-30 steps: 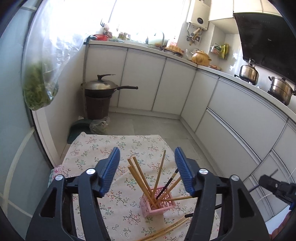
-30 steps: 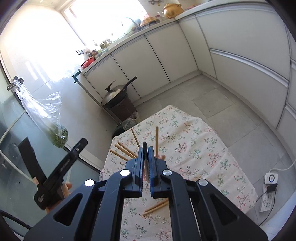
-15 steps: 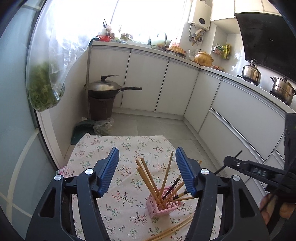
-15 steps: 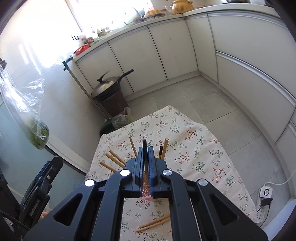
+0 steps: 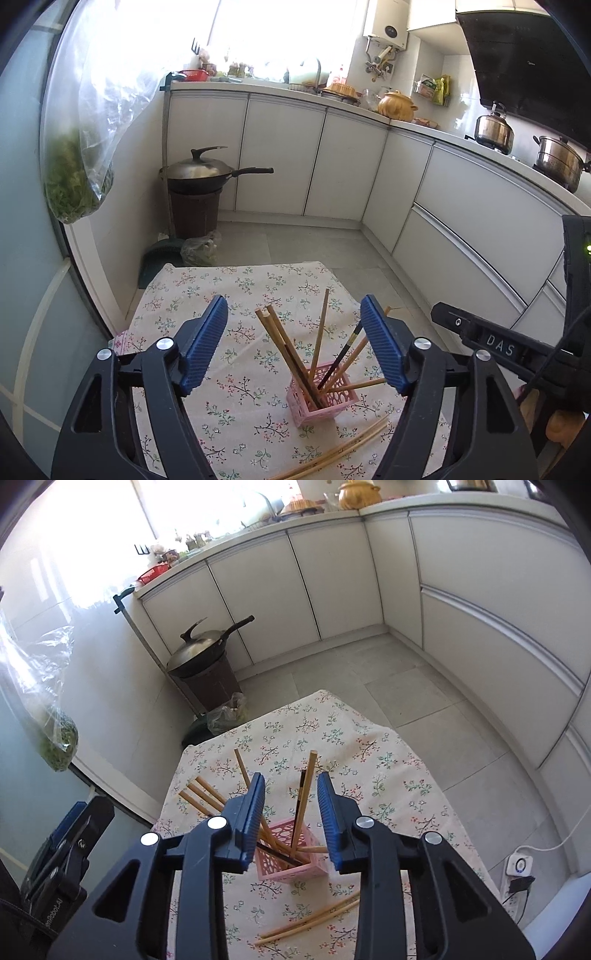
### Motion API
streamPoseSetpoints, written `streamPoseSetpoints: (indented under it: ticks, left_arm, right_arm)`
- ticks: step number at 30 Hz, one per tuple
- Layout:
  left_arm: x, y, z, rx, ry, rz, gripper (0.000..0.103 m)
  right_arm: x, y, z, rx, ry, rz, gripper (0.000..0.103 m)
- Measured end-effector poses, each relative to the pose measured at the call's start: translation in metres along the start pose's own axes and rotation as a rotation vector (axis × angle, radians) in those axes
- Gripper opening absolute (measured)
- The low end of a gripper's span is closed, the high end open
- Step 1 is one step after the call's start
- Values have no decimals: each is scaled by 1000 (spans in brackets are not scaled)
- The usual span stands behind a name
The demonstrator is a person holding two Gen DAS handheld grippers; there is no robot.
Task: Organize utensils
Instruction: 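Lower the black chopstick into the pink holder and open the right tool, then move both open tools toward the last wooden chopsticks on the cloth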
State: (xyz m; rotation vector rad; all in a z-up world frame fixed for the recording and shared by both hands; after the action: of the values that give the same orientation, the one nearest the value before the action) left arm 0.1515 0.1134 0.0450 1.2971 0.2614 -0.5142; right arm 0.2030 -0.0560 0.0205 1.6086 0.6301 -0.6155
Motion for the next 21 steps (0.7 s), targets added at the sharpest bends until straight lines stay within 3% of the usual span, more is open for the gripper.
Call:
streamPoseSetpoints:
  ticks: [8, 21]
  left_arm:
    - [-1, -3, 12, 46, 17, 4, 83]
    - [-3, -15, 19, 93, 40, -22, 96]
  right_arm:
    - [-15, -8, 7, -28, -40, 47, 42]
    - [-30, -28, 39, 25, -89, 87, 75]
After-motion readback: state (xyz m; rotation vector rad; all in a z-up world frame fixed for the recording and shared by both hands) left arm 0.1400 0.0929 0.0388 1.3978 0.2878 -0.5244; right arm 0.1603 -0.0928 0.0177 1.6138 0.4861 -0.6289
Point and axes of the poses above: each gripper's, at about its wrist camera, not at the fingertips, and x roughly the way its jaws point, z to its right, y to its top, the point moved 5 cm from there along x, roughly the way its jaws point, and after that the axes turned 12 degrees about -y, right-handed, at the moved point
